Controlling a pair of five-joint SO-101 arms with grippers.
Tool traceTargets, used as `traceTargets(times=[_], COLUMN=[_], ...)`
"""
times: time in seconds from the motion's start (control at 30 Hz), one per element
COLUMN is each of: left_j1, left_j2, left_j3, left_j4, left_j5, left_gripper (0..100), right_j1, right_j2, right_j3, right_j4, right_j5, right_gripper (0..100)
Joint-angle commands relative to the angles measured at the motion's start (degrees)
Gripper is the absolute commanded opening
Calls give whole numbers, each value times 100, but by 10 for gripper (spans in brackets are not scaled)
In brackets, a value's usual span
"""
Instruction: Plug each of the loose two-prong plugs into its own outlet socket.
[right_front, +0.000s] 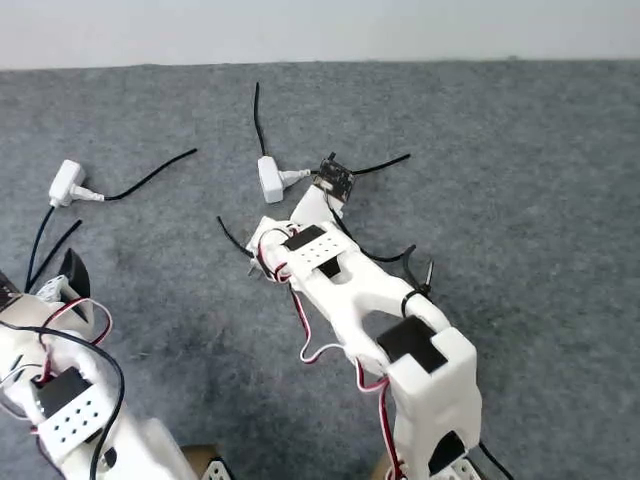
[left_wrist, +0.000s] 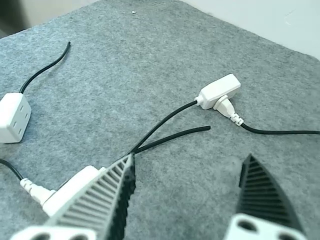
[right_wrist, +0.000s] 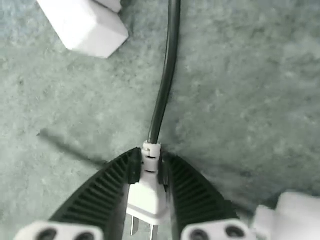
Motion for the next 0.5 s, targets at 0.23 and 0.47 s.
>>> traceTargets(times=[0.23,0.47], left_j1=[62,343], left_j2=[-26,-26], left_j3=[-4,40], left_j4=[-141,-132], left_j5=[-88,-123], left_gripper=[316,316], right_j1=[-66,347], right_j2=[-2413,-4013], right_j3=[-202,-281], right_j4=[1912,2299], right_j5=[2444,4132], right_gripper=[8,8])
